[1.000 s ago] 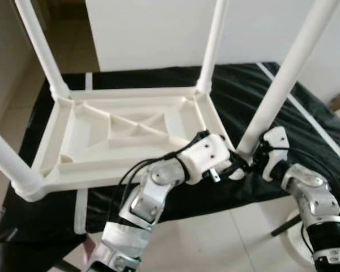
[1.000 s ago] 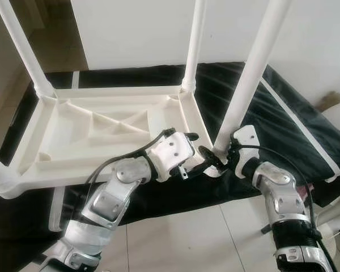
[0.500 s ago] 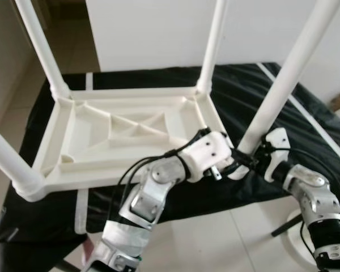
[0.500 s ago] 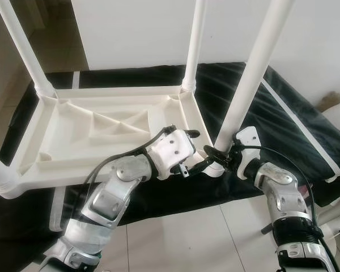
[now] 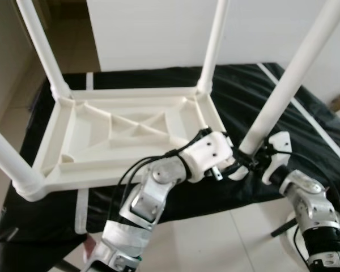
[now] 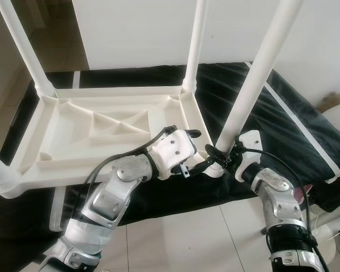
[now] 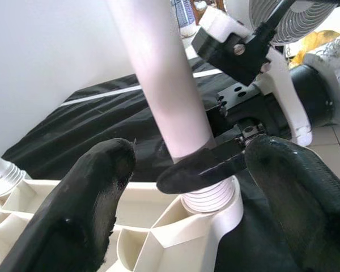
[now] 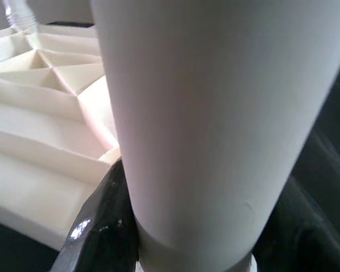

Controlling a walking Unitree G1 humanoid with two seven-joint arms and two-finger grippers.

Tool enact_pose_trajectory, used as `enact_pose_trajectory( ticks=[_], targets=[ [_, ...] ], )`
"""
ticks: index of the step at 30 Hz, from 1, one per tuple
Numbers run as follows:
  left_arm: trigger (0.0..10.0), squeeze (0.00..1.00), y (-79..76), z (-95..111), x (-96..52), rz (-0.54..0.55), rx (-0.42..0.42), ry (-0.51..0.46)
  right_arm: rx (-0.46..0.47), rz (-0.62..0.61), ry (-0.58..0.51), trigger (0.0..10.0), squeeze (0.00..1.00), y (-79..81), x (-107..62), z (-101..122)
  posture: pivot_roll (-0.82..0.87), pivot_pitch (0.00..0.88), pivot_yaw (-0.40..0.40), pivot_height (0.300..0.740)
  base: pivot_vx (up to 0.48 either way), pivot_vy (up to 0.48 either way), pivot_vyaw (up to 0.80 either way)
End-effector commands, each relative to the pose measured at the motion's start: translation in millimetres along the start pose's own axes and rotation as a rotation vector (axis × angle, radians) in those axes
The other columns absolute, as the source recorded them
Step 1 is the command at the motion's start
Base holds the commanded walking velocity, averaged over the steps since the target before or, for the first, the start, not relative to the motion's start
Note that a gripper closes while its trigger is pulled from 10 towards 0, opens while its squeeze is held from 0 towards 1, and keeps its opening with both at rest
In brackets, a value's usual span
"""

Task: Building children table

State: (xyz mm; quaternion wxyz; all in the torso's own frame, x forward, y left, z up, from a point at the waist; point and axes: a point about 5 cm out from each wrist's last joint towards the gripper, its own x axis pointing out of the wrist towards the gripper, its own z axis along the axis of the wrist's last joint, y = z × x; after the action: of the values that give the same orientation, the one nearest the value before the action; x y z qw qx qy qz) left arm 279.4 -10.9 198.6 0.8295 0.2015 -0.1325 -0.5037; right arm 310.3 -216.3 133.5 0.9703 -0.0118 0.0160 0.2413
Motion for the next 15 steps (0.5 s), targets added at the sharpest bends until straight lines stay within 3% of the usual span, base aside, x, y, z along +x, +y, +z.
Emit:
enact_pose_trajectory(
  ticks=[1, 11, 12, 15],
  targets=[
    [10.0, 0.0, 0.2, -2, 0.1, 0.061, -0.012, 0.008, 0.087, -0.059, 0.062, 10.0, 0.0, 2.1, -3.0, -20, -0.03, 0.041, -0.051, 0.74, 0.0, 0.0, 0.0],
    [10.0, 0.0, -1.7, -3, -1.1, 0.061, -0.017, 0.011, 0.122, -0.241, 0.049, 10.0, 0.0, 20.6, 5.4, -24, -0.03, 0.036, -0.053, 0.74, 0.0, 0.0, 0.0],
    [10.0, 0.0, -2.2, -3, -1.2, 0.061, -0.017, 0.009, 0.143, -0.346, 0.047, 10.0, 0.0, 24.1, 6.9, -25, -0.03, 0.036, -0.056, 0.74, 0.0, 0.0, 0.0],
    [10.0, 0.0, -2.2, -3, -1.3, 0.061, -0.018, 0.009, 0.141, -0.378, 0.049, 10.0, 0.0, 24.5, 7.2, -25, -0.03, 0.036, -0.056, 0.74, 0.0, 0.0, 0.0]
  ],
)
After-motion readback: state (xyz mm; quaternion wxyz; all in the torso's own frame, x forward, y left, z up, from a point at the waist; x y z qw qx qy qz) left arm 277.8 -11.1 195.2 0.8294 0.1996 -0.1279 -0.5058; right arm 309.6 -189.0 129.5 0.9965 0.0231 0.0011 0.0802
